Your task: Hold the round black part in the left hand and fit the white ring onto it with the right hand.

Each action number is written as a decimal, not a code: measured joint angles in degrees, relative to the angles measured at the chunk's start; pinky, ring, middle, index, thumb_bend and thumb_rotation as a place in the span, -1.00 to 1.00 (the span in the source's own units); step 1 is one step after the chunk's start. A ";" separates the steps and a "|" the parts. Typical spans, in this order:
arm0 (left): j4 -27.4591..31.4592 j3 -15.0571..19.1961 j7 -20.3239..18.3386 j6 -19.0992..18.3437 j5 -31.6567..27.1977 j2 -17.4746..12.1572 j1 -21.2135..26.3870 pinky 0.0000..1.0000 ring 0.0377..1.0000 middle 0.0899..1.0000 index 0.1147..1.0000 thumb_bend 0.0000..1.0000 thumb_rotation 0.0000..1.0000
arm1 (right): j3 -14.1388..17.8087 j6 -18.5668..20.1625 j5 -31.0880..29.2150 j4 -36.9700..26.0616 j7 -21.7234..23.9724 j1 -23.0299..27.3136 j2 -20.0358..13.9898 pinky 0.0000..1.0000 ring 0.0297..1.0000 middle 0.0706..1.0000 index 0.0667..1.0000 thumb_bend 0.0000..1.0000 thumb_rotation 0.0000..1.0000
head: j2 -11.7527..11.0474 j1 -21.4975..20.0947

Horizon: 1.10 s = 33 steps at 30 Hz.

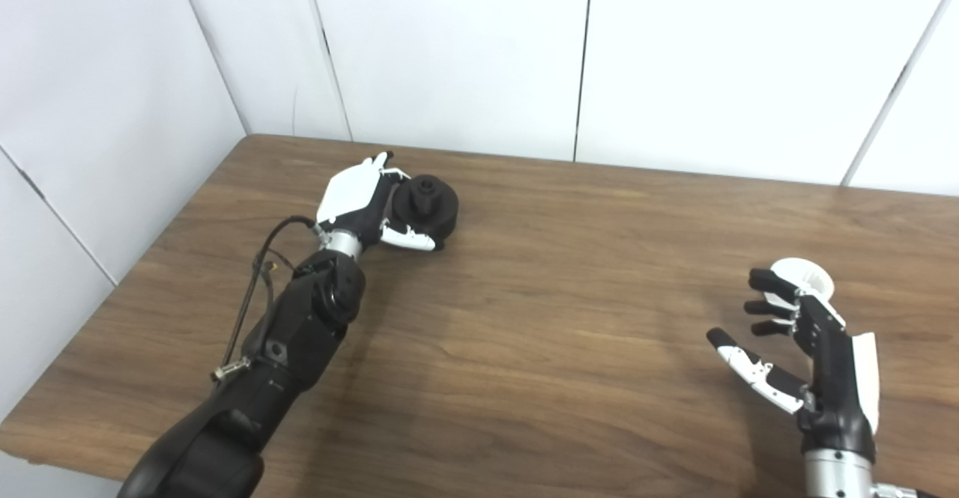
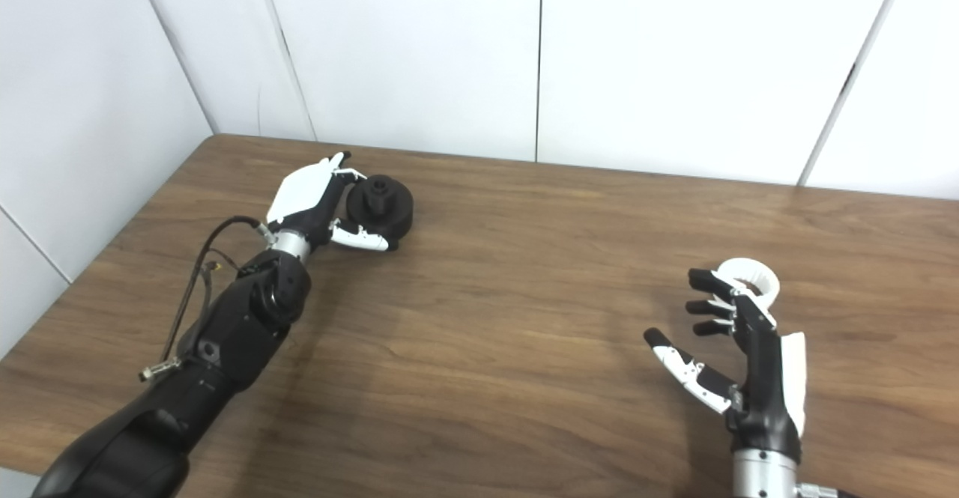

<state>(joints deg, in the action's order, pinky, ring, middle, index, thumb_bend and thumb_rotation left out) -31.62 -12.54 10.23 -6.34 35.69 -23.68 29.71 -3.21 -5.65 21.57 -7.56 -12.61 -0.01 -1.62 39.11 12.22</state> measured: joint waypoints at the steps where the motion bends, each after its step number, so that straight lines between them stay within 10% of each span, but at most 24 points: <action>1: 0.06 -0.05 0.02 0.14 0.00 0.00 -0.04 1.00 1.00 1.00 0.04 0.76 -0.40 | 0.00 -0.02 0.00 0.00 0.00 -0.01 -0.04 0.04 0.24 0.41 0.37 0.27 -0.75 | 0.09 0.09; 33: 23.55 -5.95 -9.41 2.06 -1.28 3.52 -13.05 1.00 1.00 1.00 0.12 0.92 -0.26 | -0.02 0.29 0.22 -0.20 0.62 -0.11 -0.30 0.06 0.25 0.41 0.38 0.27 -0.68 | 1.14 -1.93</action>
<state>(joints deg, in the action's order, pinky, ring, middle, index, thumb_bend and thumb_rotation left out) -8.07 -18.49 0.82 -4.29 34.41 -20.15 16.66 -3.22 -5.36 21.79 -7.75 -11.99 -0.12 -1.92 40.25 10.28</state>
